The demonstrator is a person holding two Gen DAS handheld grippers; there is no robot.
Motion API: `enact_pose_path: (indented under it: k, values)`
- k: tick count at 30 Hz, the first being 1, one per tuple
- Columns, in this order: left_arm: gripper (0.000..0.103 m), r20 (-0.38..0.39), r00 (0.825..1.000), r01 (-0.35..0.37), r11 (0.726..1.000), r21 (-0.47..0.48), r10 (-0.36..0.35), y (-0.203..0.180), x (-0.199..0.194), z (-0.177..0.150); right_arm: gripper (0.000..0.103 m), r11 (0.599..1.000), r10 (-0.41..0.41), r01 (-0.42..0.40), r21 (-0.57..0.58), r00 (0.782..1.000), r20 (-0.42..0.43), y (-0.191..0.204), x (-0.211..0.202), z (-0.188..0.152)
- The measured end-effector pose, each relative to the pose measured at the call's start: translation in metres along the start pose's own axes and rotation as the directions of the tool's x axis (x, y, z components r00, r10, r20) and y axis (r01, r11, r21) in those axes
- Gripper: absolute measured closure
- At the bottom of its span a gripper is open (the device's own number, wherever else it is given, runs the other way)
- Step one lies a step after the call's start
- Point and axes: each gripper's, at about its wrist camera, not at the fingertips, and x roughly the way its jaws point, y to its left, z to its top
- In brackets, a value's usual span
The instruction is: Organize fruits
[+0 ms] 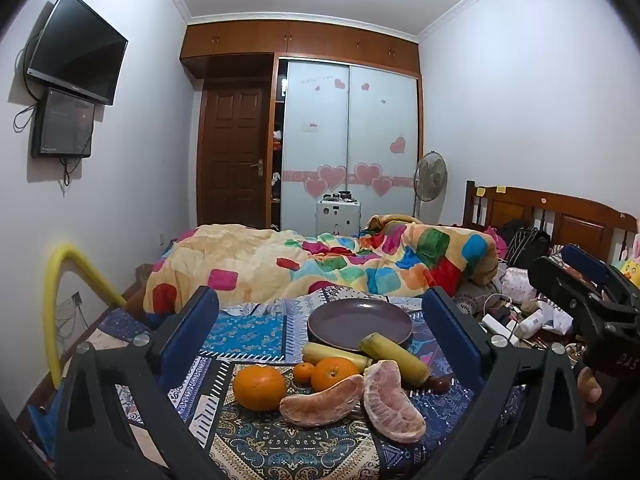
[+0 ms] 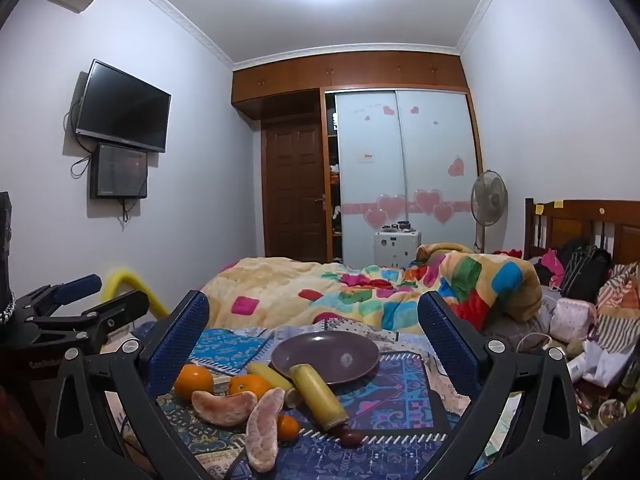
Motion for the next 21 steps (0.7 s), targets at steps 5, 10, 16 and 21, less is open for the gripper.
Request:
enact_pose_path:
  k: [5, 10, 16, 21]
  values:
    - [0.000, 0.004, 1.000, 0.005, 1.000, -0.010, -0.005, -0.0006, -0.0010, 0.0015, 0.000, 1.000, -0.002, 0.002, 0.009, 1.000, -0.004, 0.0004, -0.0001, 0.0000]
    - [0.000, -0.009, 1.000, 0.000, 1.000, -0.003, 0.000, 0.0015, -0.0008, 0.0012, 0.000, 1.000, 0.006, -0.006, 0.008, 1.000, -0.009, 0.0067, 0.0009, 0.0009]
    - [0.000, 0.001, 1.000, -0.001, 1.000, 0.002, 0.001, -0.0048, -0.0002, -0.0001, 0.000, 1.000, 0.009, -0.009, 0.012, 1.000, -0.006, 0.0089, -0.0030, 0.0012]
    - [0.000, 0.005, 1.000, -0.002, 1.000, -0.003, 0.002, -0.0038, -0.0023, 0.0010, 0.000, 1.000, 0.013, -0.013, 0.017, 1.000, -0.003, 0.0054, 0.0005, -0.0015]
